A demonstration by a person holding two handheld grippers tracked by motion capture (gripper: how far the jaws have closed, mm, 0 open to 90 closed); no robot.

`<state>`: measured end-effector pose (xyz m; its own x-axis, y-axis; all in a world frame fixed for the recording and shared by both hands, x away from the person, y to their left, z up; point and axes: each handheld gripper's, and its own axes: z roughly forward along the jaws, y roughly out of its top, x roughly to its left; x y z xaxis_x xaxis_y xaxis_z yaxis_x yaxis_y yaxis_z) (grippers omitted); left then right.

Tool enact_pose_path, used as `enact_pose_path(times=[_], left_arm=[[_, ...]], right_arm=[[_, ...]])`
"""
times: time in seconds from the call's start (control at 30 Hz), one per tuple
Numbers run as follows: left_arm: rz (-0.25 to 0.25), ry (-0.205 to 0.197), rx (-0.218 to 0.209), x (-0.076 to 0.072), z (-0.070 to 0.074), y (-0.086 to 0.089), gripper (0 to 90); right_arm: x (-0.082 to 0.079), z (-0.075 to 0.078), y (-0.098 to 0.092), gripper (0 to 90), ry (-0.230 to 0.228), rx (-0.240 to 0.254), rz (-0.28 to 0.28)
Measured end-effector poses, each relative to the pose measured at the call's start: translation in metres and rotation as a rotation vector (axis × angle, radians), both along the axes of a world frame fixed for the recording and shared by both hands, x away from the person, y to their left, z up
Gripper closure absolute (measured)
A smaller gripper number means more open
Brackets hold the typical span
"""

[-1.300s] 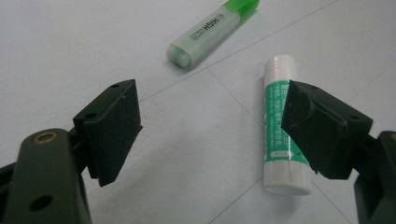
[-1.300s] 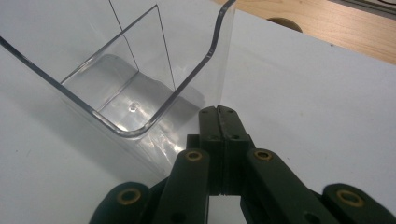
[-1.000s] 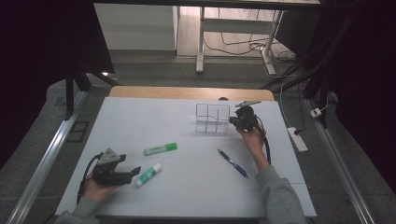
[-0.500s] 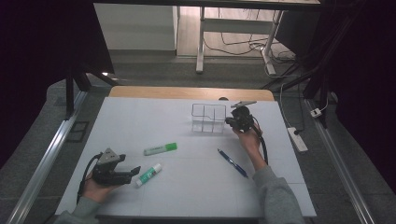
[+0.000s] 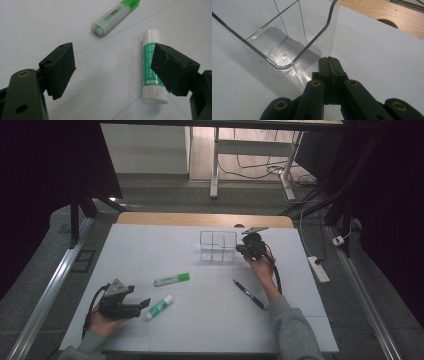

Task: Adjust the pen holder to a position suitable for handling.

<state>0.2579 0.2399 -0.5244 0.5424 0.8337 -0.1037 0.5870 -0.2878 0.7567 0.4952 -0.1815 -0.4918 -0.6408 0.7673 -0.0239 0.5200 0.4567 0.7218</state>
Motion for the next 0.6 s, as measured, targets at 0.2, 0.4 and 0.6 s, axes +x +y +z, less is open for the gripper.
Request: enact_pose_path(times=[0.2,0.4,0.6], left_arm=[[0.002,0.001,0.002,0.0,0.0,0.0,19.4],[0.004,0.003,0.002,0.0,-0.001,0.001,19.4],[0.005,0.002,-0.001,-0.001,0.0,0.001,19.4]], right_arm=[[0.001,0.0,0.006,89.2,0.001,-0.001,0.01],[0.001,-0.001,0.011,89.2,0.001,0.002,0.019],[0.001,-0.003,0.014,89.2,0.009,-0.013,0.036]])
